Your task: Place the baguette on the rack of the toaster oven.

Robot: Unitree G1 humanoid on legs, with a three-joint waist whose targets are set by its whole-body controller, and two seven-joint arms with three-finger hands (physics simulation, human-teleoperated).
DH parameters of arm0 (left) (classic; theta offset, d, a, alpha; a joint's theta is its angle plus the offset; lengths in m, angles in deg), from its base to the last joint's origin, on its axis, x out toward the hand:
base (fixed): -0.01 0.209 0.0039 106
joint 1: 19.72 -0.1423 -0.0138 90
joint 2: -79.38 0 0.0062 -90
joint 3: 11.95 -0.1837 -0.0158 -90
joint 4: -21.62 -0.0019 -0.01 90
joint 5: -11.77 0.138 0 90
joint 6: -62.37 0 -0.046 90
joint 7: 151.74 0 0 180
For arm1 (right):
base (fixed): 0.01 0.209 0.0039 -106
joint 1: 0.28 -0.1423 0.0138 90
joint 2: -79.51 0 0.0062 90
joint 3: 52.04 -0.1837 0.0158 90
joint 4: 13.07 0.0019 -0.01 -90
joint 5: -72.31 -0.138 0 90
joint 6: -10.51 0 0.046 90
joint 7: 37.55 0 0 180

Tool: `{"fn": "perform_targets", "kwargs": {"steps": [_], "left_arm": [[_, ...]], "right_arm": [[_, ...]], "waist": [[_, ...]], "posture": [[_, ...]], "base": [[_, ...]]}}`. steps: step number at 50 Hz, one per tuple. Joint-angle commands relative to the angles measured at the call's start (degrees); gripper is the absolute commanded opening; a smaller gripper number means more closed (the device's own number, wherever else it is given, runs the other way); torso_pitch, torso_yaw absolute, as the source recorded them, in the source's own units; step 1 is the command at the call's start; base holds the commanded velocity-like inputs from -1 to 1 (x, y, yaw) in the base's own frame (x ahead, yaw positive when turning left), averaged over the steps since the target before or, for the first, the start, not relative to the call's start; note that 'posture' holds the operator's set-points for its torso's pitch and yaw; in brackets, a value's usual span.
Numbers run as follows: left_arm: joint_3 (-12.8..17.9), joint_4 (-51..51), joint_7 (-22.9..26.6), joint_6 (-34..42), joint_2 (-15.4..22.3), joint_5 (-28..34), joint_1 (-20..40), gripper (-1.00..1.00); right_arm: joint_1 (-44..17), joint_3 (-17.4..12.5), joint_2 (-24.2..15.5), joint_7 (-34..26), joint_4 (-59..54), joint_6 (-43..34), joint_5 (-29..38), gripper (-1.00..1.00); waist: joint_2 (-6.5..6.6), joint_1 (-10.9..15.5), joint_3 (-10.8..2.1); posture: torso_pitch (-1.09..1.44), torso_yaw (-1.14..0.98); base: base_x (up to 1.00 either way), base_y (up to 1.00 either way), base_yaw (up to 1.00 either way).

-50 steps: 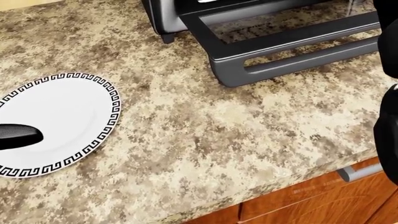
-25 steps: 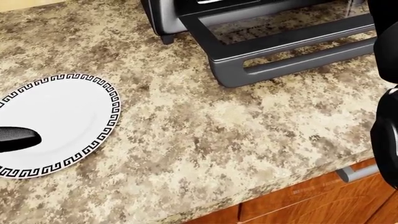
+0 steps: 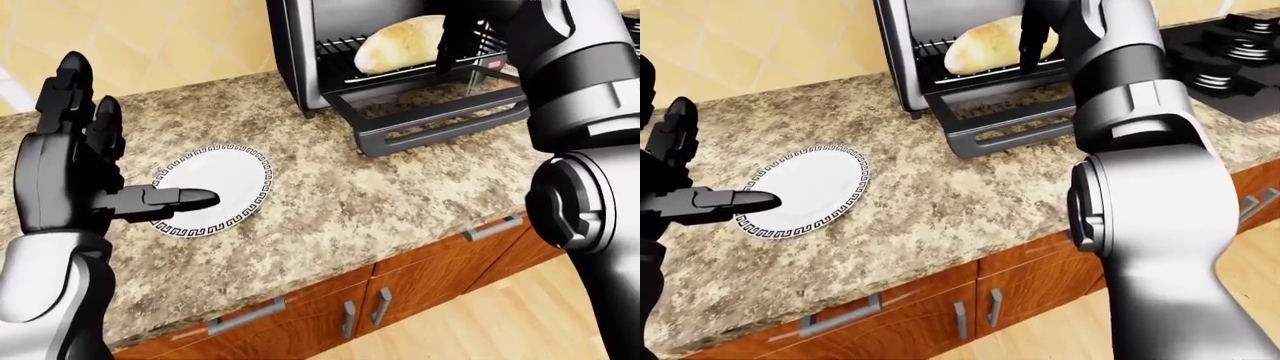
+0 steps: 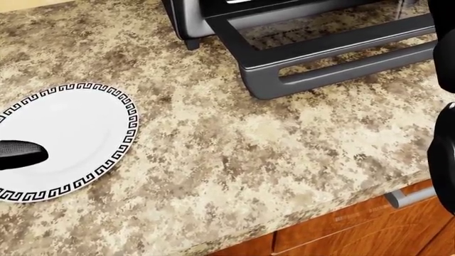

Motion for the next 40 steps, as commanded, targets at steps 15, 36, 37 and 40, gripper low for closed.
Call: {"fn": "perform_targets", "kwargs": {"steps": [15,36,37,40], "left_arm": [[0.0,1.4,-0.2,-1.7,0.4,0.6,0.7,1.0],[-0.4,1.3,0.0,-0.5,0.8,1.1,2.2,1.0],[-0.4,1.2,0.0,-0.6,0.8,1.2,2.1,1.0],[-0.5,1.2,0.0,-0.7,0.8,1.2,2.2,1.0]], "right_arm": [[0.7,-2.1,-2.1,-9.1,16.2,-1.5,-2.4,1.0],[16.4,-7.7,-5.6,-37.3,65.0,-13.7,-10.4,1.0],[17.2,-7.9,-5.7,-38.1,66.8,-14.6,-10.6,1.0],[18.3,-8.3,-6.4,-40.9,71.4,-16.7,-11.2,1.0]], "waist": [[-0.04,0.0,-1.28],[-0.5,0.1,-0.87],[-0.51,0.1,-0.86],[-0.55,0.0,-0.85]], "posture": [[0.0,-0.22],[0.0,-0.22],[0.0,-0.22],[0.0,-0.22]], "base": [[0.0,0.0,0.0],[0.0,0.0,0.0],[0.0,0.0,0.0],[0.0,0.0,0.0]]}}
